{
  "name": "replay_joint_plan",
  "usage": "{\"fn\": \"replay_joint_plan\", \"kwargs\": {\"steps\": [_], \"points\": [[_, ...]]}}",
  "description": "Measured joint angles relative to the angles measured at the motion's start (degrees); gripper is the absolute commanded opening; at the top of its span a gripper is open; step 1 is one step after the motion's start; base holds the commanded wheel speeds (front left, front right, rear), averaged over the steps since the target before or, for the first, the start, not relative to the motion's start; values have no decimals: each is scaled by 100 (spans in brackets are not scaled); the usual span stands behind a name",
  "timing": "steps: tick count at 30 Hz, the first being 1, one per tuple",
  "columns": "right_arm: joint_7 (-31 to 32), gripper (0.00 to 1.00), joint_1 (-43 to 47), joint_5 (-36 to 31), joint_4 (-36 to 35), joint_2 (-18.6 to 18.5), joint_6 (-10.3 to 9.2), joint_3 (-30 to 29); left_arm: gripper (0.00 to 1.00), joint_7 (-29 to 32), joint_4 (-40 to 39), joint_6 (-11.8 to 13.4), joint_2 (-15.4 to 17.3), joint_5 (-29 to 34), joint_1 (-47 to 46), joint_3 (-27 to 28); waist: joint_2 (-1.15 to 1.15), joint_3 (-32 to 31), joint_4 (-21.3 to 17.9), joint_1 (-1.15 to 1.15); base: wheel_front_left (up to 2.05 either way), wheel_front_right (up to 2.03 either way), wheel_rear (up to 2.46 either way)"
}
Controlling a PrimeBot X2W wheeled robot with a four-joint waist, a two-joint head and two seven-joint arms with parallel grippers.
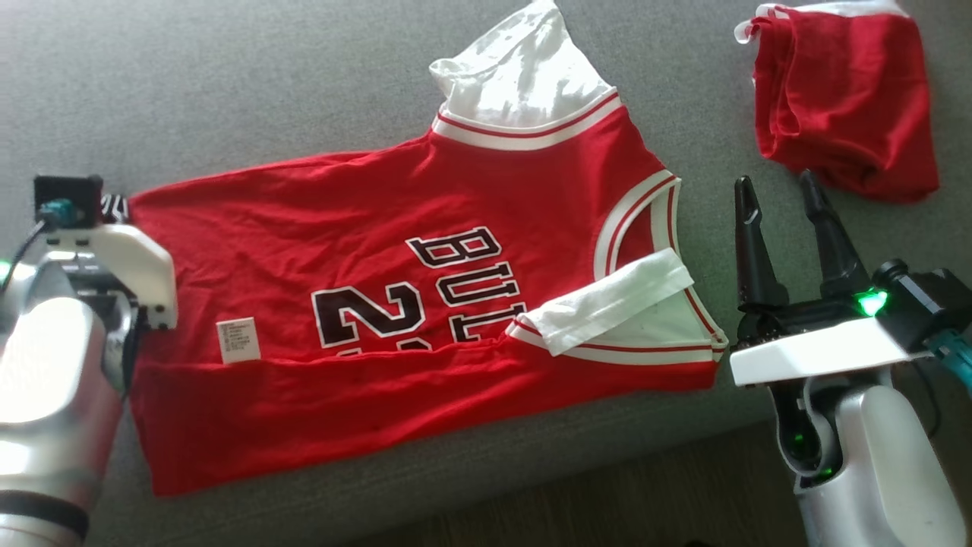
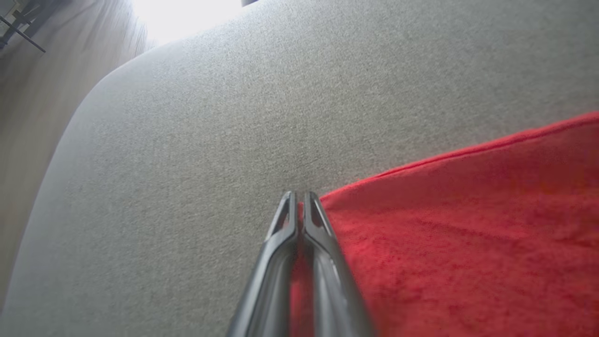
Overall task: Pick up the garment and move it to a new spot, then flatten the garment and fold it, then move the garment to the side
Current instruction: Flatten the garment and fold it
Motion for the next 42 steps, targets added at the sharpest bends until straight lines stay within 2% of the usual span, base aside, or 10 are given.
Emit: {"fn": "replay_joint_plan", "kwargs": {"steps": [5,11,16,18,20,25,29,32,38,42], "points": [[3,100,-99,-53,71,0,0,-7,0,-318,-41,86,-57,-56,199,-35,0,-127,101,0,0,0,0],[235,100,-300,-163,210,-1,0,-82,0,-892,-501,193,-236,-73,364,-56,0,-244,355,0,0,0,0],[662,100,-840,-278,534,-11,0,-179,0,-1241,-1032,282,-390,-41,375,-90,0,-280,650,0,0,0,0],[816,100,-1113,-634,634,-49,0,-165,0,-1347,-1248,363,-479,11,378,-124,0,-269,790,0,0,0,0],[1028,100,-1446,-660,778,-82,0,-152,0,-1413,-1418,375,-566,65,380,-200,0,-234,932,0,0,0,0],[1496,100,-2229,-595,1416,-316,0,-183,0,-1460,-1622,408,-731,130,416,-323,0,-89,1188,0,0,0,0],[1848,100,-2916,-457,2313,-610,0,-388,0,-1494,-1717,401,-928,163,449,-478,0,79,1456,0,0,0,0],[2113,100,-3333,-557,3000,-867,0,-240,0,-1503,-1734,375,-1057,168,444,-543,0,199,1653,0,0,0,0],[2189,100,-4195,-573,4269,-1123,0,-2,0,-1512,-1744,297,-1199,233,405,-626,0,461,1998,0,0,0,0],[2190,100,-4663,-571,4847,-1244,0,18,0,-1512,-1796,245,-1292,269,251,-638,0,638,2096,0,0,0,0]]}}
